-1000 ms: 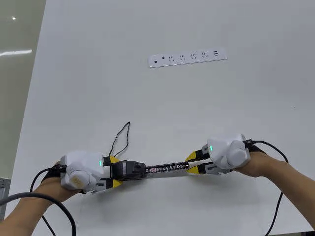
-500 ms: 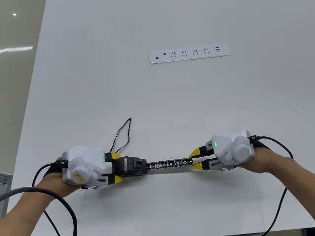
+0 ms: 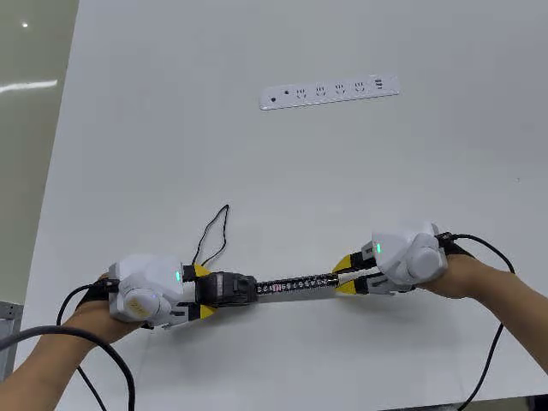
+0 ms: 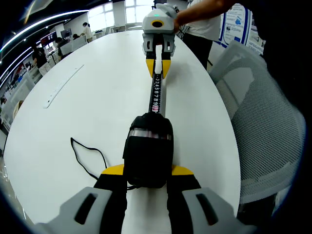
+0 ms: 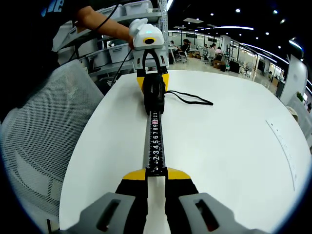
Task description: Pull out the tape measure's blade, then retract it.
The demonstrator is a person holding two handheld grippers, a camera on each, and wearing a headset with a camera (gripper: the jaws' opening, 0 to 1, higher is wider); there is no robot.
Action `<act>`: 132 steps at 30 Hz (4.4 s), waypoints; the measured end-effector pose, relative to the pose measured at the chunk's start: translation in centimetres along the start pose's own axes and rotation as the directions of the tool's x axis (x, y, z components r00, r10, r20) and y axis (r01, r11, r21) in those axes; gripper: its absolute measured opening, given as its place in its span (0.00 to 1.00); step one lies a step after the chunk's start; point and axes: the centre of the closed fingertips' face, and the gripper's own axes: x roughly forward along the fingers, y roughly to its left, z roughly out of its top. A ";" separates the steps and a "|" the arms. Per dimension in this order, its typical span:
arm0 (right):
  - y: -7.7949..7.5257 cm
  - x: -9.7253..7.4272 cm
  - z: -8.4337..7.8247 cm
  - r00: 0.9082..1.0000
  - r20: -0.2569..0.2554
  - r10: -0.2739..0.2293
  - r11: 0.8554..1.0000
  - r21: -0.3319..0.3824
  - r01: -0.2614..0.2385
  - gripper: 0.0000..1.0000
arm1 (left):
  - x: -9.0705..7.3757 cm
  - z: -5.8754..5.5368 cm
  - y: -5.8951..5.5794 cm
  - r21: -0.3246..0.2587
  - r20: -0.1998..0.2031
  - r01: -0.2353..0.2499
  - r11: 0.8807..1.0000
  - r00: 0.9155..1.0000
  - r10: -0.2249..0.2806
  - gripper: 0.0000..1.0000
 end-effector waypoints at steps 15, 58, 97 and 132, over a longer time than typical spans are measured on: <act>-0.1 -0.8 -0.7 1.000 -0.010 -0.001 1.000 0.008 0.001 0.09 | 0.0 0.0 0.0 0.000 -0.002 0.002 1.000 1.000 -0.002 0.27; 0.0 -2.7 -2.9 1.000 -0.026 -0.004 0.999 0.041 0.005 0.09 | 0.1 -0.1 -0.1 0.005 -0.009 0.007 1.000 1.000 -0.007 0.27; 0.2 -4.3 -4.7 0.999 -0.034 -0.002 0.997 0.077 0.005 0.09 | 0.1 0.0 -0.1 0.012 -0.021 0.014 1.000 1.000 -0.013 0.27; 0.6 -6.4 -5.7 0.998 -0.055 -0.016 0.995 0.095 0.021 0.09 | 0.1 0.1 -0.2 0.017 -0.030 0.022 1.000 0.999 -0.022 0.27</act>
